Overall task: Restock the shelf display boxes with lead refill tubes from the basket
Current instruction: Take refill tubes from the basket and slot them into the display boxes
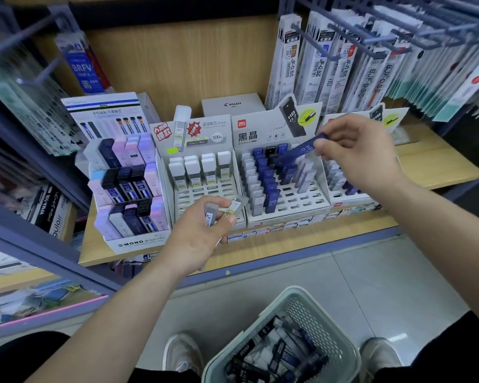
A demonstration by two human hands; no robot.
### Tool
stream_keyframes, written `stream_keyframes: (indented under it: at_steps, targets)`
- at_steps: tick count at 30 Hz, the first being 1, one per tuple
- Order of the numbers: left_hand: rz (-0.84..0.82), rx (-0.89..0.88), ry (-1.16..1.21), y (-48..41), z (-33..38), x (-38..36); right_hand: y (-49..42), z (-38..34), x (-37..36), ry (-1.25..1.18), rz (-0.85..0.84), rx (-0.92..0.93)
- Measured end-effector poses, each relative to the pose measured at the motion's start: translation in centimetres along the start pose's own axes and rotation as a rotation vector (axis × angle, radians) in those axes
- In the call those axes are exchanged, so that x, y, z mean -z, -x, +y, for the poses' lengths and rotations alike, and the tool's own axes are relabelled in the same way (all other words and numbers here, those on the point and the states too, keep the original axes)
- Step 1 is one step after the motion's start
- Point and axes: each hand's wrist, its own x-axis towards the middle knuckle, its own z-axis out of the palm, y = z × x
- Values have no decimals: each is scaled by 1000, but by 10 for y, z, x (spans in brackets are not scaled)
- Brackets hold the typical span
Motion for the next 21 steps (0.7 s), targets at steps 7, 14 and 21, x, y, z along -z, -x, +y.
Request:
stream_keyframes:
  at_steps: [7,14,21]
  targets:
    - [17,-8,-1,0,4,-6,-5,25,-3,379,-96,65]
    - [9,-9,5,-4,-1,-6,-6,39,-13,547,-213,124]
    - [5,-6,7,-5,-4,-2,-5,36,-15,657,-281,185]
